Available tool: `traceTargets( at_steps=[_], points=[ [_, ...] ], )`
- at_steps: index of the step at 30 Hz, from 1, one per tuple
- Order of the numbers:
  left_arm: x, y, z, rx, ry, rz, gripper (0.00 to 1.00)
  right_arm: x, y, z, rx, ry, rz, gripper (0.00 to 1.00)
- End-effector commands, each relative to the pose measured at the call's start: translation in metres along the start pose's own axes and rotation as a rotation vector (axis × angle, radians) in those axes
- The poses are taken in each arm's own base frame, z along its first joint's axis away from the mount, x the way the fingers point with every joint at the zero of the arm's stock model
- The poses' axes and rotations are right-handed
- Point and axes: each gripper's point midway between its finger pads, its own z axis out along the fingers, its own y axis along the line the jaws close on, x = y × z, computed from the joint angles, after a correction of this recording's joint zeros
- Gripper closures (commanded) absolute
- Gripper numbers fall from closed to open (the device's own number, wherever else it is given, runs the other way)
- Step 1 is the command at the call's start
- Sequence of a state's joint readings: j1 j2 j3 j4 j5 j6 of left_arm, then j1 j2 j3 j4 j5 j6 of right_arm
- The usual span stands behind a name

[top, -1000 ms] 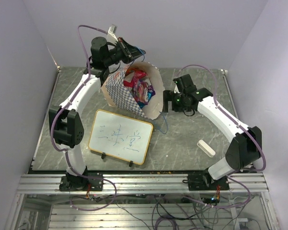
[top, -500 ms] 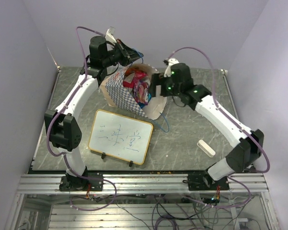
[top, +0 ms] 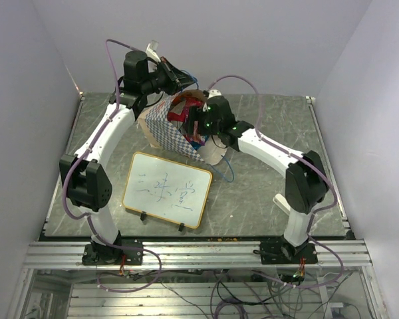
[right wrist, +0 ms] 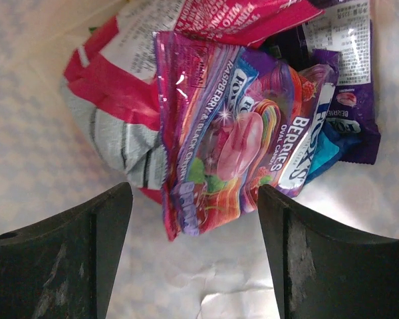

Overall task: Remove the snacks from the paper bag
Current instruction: Take out the snack from the paper bag.

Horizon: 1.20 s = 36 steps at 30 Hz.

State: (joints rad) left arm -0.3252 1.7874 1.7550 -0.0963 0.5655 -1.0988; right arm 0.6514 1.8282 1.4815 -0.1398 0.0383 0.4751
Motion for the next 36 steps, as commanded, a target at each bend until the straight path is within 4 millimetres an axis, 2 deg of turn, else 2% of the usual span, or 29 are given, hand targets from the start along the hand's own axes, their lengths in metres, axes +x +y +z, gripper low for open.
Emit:
traceTargets(
  at_steps=[1,5,7,10,13,19,22,26,31,36],
  points=[
    [0.003,-0.026,-0.012,0.043,-0.004,0.033,0.93,-0.008,0.003,0.019,0.013,-0.044,-0.028,0.25],
    [0.004,-0.024,-0.014,0.034,-0.005,0.044,0.93,0.001,-0.001,0.032,0.042,-0.014,-0.012,0.25],
    [0.003,-0.020,-0.014,0.005,-0.007,0.041,0.93,0.011,-0.003,0.038,0.050,0.017,-0.006,0.31],
    [0.002,-0.019,-0.012,-0.008,-0.014,0.019,0.93,0.018,-0.004,0.041,0.054,0.056,-0.014,0.33],
    [0.001,-0.018,-0.012,-0.015,-0.022,0.026,0.93,0.017,-0.002,0.041,0.027,0.044,-0.033,0.45],
    [0.004,-0.019,-0.014,-0.007,-0.012,0.043,0.93,0.010,0.006,0.044,-0.002,0.054,-0.068,0.88],
    [0.002,-0.018,-0.013,-0.007,-0.013,0.052,0.93,-0.004,0.009,0.040,-0.014,0.030,-0.084,1.00],
    [-0.005,-0.019,-0.011,-0.014,-0.024,0.087,0.93,-0.019,0.007,0.029,-0.032,0.019,-0.106,1.00],
    [-0.012,-0.020,-0.007,-0.015,-0.025,0.116,0.93,-0.037,0.010,0.002,-0.102,-0.006,-0.083,1.00],
    [-0.013,-0.003,-0.009,-0.045,-0.008,0.074,0.93,-0.050,0.009,-0.023,-0.115,-0.024,-0.073,1.00]
  ],
)
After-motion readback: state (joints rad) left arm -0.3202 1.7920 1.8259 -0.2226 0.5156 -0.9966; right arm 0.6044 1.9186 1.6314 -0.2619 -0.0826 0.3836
